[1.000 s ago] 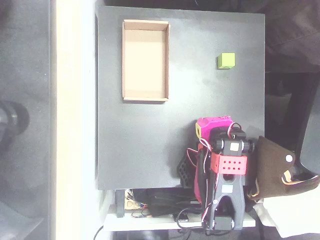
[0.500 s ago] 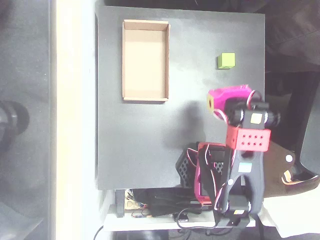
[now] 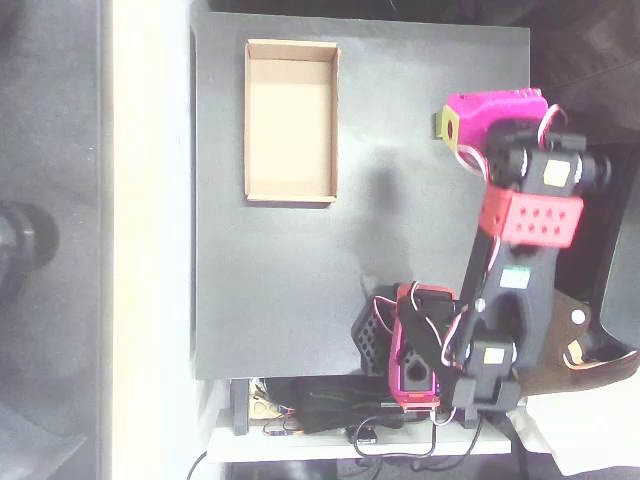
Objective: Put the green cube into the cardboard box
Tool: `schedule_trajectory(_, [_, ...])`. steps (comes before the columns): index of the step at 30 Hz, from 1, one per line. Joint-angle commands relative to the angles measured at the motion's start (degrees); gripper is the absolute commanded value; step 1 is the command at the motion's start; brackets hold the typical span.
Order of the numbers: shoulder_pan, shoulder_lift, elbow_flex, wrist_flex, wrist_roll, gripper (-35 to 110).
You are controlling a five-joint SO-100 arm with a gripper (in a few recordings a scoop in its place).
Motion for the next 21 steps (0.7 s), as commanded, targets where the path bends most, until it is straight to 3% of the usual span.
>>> schedule_trajectory(1, [0.18, -2.11, -3.34, 1.14, 0.44, 1])
schedule_trajectory(21, [7.91, -24.17, -22.06, 0.35, 0.35, 2])
